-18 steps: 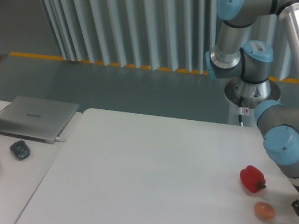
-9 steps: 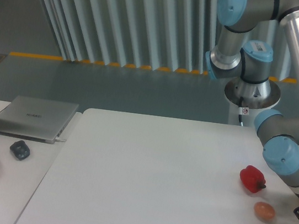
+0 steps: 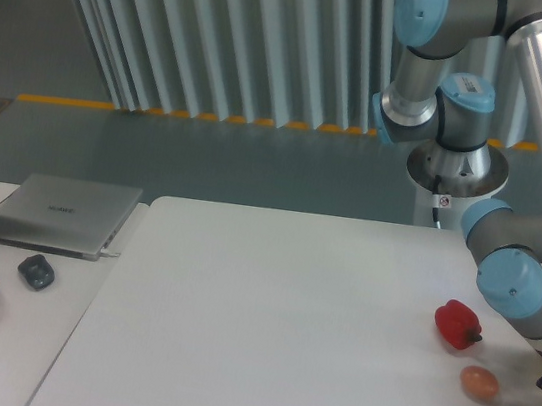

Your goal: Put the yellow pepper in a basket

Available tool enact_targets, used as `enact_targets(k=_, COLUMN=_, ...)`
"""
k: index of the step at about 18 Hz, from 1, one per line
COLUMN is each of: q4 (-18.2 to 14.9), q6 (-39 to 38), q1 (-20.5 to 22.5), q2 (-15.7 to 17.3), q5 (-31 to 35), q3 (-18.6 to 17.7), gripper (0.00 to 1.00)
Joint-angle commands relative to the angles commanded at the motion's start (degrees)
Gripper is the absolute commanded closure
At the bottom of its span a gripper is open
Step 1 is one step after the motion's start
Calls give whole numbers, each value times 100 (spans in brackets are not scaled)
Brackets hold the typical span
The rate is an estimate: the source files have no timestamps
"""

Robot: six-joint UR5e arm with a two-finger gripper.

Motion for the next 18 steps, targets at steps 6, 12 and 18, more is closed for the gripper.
enact_targets(k=6, q4=0, q6=-176, q1=-9, q2=53, q5=-26, q3=-35, gripper=57)
enact_targets(k=12, q4=-26, q6=-307, q1=-18, q2=193, q5=-97, q3=-27, gripper=59)
enact_targets(k=18, q4=-35, q6=-1753, q1=-18, q2=316, q5=-824, q3=35, gripper=0)
